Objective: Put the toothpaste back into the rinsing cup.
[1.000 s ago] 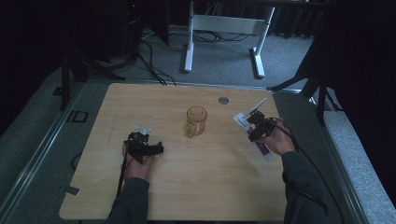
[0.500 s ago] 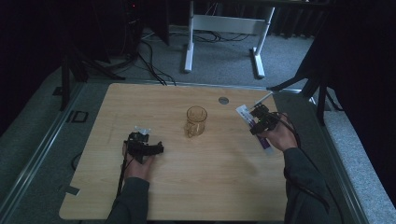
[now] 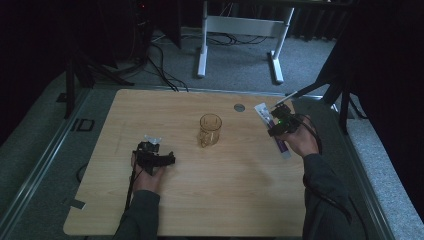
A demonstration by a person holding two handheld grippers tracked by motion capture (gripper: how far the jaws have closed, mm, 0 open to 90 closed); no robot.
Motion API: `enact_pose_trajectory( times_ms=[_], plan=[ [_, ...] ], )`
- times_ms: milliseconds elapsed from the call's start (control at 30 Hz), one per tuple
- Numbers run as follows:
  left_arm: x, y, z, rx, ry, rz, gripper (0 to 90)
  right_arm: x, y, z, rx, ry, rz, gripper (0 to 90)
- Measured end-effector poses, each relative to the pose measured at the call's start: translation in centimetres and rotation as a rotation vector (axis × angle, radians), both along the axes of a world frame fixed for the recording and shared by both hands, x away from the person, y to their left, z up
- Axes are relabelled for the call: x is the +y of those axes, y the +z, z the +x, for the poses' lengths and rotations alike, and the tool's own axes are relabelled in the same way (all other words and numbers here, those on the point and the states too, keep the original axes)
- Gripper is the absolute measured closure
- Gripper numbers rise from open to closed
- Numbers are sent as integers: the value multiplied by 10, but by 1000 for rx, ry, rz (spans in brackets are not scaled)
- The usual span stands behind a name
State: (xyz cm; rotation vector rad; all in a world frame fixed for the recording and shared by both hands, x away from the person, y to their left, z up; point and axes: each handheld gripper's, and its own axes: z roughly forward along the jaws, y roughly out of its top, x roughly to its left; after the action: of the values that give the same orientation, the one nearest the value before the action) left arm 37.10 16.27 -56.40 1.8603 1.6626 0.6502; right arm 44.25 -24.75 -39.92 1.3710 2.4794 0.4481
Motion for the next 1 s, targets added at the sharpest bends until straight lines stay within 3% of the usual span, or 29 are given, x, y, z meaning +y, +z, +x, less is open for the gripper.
enact_pose_trajectory(
  times_ms=[500,1000],
  plan=[
    [0,0,0,0,-2,1,23,5,18,4,-75,-27,45,711],
    [0,0,0,0,-4,0,23,5,30,4,-180,-63,84,711]
  ],
)
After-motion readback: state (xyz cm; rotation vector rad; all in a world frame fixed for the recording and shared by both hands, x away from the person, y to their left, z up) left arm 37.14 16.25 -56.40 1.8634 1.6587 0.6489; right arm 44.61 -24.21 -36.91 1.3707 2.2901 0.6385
